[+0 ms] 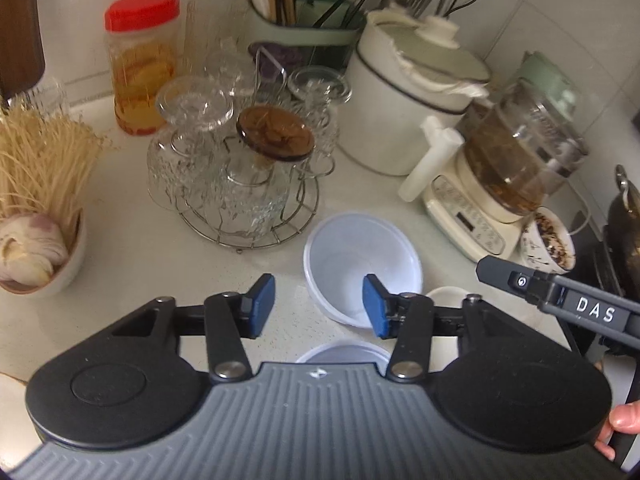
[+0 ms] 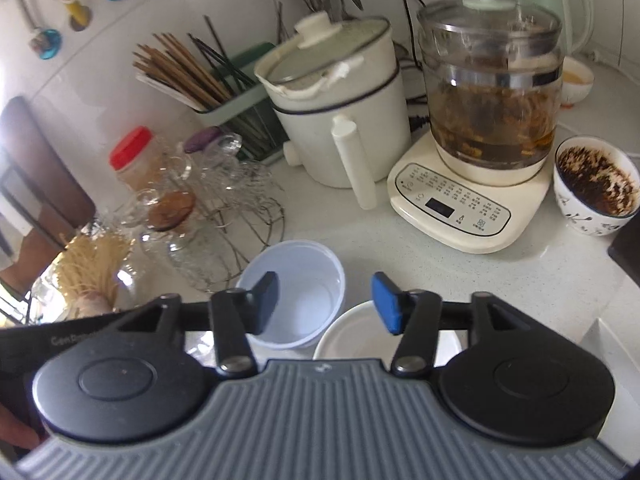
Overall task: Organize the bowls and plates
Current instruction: 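Move both grippers to a translucent plastic bowl and close on its rim, then lift the plastic bowl with both grippers toward the other plastic bowl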
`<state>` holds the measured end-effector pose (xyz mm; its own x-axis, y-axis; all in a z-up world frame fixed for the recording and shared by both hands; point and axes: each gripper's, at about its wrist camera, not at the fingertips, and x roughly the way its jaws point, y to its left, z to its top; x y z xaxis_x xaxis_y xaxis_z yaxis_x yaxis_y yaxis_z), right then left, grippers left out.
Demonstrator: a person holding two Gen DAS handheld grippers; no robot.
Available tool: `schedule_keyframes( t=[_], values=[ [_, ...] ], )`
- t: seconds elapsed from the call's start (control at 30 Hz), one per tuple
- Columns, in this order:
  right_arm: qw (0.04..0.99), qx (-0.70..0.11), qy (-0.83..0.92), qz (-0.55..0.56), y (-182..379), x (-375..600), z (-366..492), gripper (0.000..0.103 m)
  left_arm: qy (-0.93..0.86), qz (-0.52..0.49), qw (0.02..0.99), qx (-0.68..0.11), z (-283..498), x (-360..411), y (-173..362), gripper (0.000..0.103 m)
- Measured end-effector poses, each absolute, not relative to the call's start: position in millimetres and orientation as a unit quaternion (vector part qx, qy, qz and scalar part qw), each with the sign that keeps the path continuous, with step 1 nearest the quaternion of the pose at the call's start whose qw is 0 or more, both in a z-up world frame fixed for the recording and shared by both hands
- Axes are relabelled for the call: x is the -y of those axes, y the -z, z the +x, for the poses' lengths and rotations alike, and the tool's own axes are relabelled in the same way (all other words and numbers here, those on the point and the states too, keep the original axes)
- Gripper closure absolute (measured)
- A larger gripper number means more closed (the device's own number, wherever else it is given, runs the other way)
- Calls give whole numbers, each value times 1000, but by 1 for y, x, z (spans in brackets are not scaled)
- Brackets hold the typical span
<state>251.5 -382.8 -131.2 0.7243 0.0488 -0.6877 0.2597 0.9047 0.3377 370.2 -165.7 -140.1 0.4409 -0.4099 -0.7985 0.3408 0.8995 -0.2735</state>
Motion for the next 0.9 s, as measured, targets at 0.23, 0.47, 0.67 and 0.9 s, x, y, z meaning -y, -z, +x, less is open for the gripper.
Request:
schedule_keyframes(
  t=[0.23, 0.47, 0.67, 0.9],
  values=[
    [881, -411, 39, 232, 167, 402, 287, 45, 200, -53, 837, -506, 391, 175, 168, 42],
    [867, -440, 9, 234, 192, 401, 318, 53, 190, -76, 824, -528, 411, 178, 193, 53],
    [856, -460, 0, 236, 206, 398, 333, 71, 190, -64, 814, -545, 423, 183, 208, 70],
    [848, -463, -23, 256, 211, 396, 338, 83, 195, -49, 811, -550, 428, 188, 212, 87]
  ],
)
